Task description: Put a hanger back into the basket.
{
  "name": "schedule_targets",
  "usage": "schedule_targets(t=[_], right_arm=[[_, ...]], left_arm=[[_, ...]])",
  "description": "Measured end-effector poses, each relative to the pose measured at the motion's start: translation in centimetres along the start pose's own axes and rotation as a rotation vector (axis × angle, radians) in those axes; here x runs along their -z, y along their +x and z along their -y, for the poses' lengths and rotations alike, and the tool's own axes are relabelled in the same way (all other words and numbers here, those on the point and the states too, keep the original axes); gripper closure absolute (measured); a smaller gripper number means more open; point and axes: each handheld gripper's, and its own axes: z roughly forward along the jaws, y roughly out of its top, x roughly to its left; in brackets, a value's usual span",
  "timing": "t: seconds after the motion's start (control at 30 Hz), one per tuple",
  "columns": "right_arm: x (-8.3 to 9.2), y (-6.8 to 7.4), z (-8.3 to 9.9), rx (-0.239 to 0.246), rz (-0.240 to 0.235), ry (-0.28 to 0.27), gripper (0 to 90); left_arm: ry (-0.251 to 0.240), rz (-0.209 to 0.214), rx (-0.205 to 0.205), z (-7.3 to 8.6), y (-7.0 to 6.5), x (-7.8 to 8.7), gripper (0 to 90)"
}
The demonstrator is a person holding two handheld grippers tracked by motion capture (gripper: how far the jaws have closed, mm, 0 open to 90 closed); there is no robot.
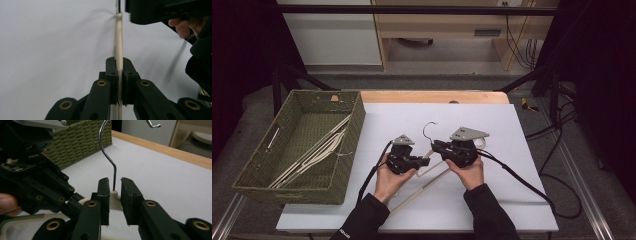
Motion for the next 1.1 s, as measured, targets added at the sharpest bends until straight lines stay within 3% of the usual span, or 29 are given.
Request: schedule_targets(t=[0.17,0.23,0.5,0.8,1.1], right_arm=[[3.5,0.2,0.8,0.000,-0.002,-0.049,64.8],[4.7,0.1,1.3,-0.009,-0.003,-0.063,57.8],[7.9,-1.0,3.7,-0.027,0.032,-0.089,32.3],[10.0,-1.9,5.3,-0.019,0.106,-0.067,11.5],[11.2,-2.3,5.7,-0.051,0.145,-0.094,5.7]], left_arm=[[-0.016,-0.055,-0.064,0.0,-1.2,0.8,85.9],[-0.031,-0.066,-0.072,-0.2,-1.4,1.4,85.9],[-0.070,-0.102,-0.158,-1.6,-2.2,5.0,85.9],[-0.114,-0.134,-0.262,-4.4,-3.1,10.6,85.9],[-0.133,-0.205,-0.354,-6.5,-3.2,15.5,85.9]])
